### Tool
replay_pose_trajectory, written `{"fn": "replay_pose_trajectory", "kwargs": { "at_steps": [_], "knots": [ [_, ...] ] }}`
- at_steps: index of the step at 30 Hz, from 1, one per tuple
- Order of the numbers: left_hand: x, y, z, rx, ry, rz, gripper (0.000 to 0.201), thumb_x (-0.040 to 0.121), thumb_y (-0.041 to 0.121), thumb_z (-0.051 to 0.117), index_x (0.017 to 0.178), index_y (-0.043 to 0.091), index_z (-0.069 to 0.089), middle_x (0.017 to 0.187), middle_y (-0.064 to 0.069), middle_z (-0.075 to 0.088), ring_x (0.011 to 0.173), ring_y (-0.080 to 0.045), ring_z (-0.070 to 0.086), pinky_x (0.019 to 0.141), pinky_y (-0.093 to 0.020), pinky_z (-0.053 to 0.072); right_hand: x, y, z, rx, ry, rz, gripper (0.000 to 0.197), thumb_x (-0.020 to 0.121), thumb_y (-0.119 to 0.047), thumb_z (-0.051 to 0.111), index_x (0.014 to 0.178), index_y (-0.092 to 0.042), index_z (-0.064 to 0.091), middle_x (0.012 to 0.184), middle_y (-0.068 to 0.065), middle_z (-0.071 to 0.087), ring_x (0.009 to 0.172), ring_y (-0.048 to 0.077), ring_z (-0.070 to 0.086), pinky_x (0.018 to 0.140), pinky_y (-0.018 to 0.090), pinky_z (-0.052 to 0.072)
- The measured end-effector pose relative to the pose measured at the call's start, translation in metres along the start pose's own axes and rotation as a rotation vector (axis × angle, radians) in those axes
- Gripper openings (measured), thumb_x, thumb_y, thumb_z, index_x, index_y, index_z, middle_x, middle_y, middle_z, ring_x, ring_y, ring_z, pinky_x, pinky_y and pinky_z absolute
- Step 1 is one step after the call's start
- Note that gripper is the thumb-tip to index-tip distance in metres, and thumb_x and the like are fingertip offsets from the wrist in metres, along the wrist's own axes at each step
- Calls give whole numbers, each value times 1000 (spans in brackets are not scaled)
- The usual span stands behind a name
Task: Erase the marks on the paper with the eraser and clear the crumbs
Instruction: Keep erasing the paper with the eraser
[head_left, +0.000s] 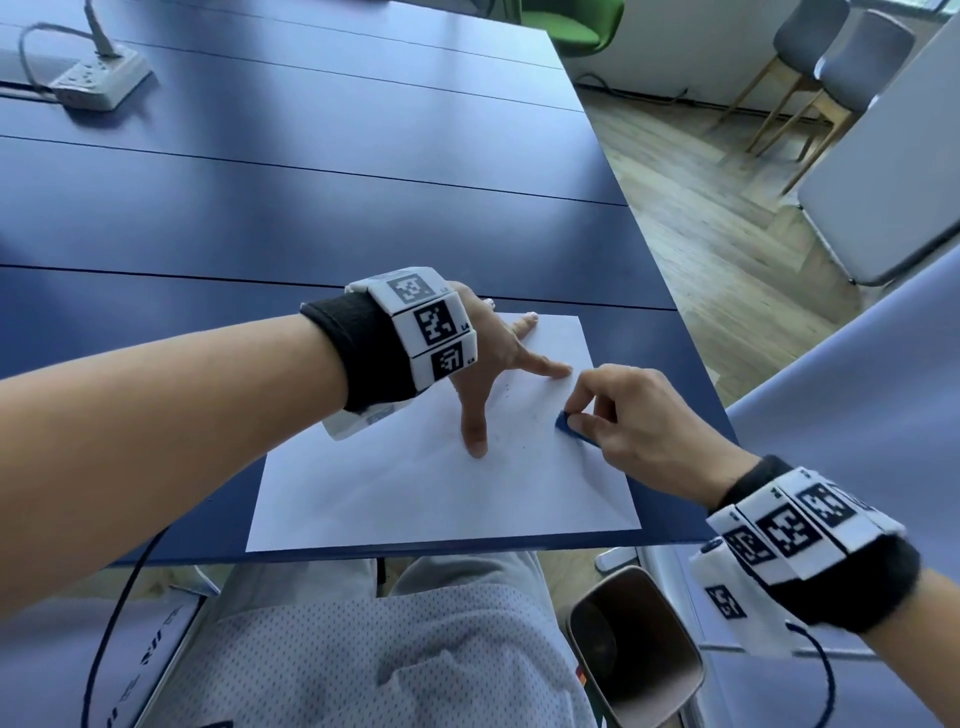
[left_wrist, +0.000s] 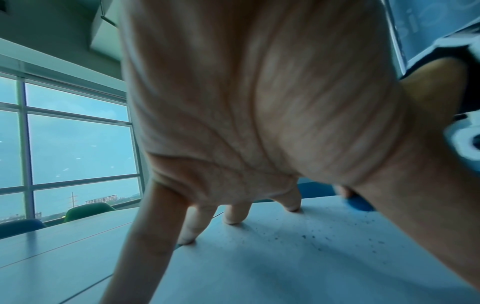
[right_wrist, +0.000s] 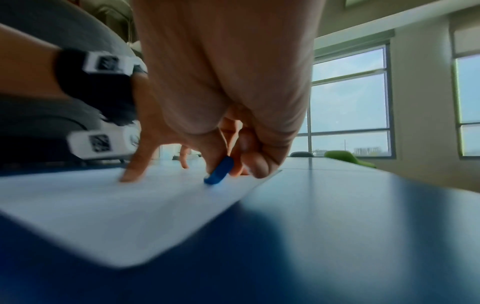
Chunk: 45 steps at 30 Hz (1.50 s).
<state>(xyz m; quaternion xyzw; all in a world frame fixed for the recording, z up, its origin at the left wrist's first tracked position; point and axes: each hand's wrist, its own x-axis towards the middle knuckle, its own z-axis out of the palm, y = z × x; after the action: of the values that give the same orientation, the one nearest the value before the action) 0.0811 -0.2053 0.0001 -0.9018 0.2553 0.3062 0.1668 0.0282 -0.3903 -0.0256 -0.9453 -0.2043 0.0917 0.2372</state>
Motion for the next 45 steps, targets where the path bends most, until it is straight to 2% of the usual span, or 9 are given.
{"fn": "replay_pose_trajectory", "kwargs": {
  "at_steps": [3,7,12,17,21,25,38,41,45],
  "knots": [
    [-3,1,-1,-13,-2,-3,130,51,75,78,140,65,-16,160,2,-26,149,-40,-5,114,-57,16,-19,-8,7,35,-107,-32,10,85,-14,68,77,-19,64,55,-8,48,54,5,48,52,12,37],
    [-4,3,-2,-10,1,-1,128,53,75,77,141,65,-15,160,2,-25,149,-39,-1,114,-55,20,-9,7,-1,-21,92,50,13,86,-19,68,75,-24,62,56,-11,52,59,0,53,54,10,38],
    [-6,3,-2,-13,5,-1,129,53,75,78,141,64,-15,160,1,-25,149,-39,0,114,-55,19,-27,-10,20,14,46,31,8,86,-23,68,80,-18,64,58,-10,56,57,5,55,53,12,40],
    [-7,2,-2,-14,5,-7,128,52,75,78,140,65,-15,160,3,-25,149,-39,-1,115,-56,21,-24,-3,17,-14,238,166,11,86,-24,67,80,-15,63,61,-8,55,59,9,52,56,23,37],
    [-5,0,-1,-18,11,-2,130,51,75,78,140,66,-16,160,4,-25,149,-39,-5,115,-56,19,-40,-21,37,55,174,146,13,86,-27,66,79,-17,63,61,-6,62,56,6,56,54,17,43],
    [-6,1,-1,-14,10,-7,128,52,76,78,140,66,-16,160,5,-25,149,-38,-6,116,-56,19,-36,-9,30,43,316,244,16,85,-28,67,74,-17,62,62,-6,62,58,4,56,52,13,40],
    [-5,2,0,3,4,-13,130,53,75,78,140,64,-18,160,3,-26,148,-39,-6,114,-56,18,-40,-49,53,182,205,155,14,85,-23,67,75,-14,67,56,-6,60,51,7,55,49,14,40],
    [-5,2,0,-3,0,-13,130,53,75,78,140,64,-18,160,2,-26,148,-40,-6,115,-55,16,-32,-40,46,124,292,198,16,85,-25,67,76,-12,67,59,-6,57,53,7,52,52,17,38],
    [-5,2,0,0,4,0,131,53,74,78,141,63,-18,160,0,-26,148,-41,-6,115,-55,15,-39,-61,56,147,183,100,13,88,-23,64,81,-13,67,66,-5,59,57,6,54,54,14,39]
  ]
}}
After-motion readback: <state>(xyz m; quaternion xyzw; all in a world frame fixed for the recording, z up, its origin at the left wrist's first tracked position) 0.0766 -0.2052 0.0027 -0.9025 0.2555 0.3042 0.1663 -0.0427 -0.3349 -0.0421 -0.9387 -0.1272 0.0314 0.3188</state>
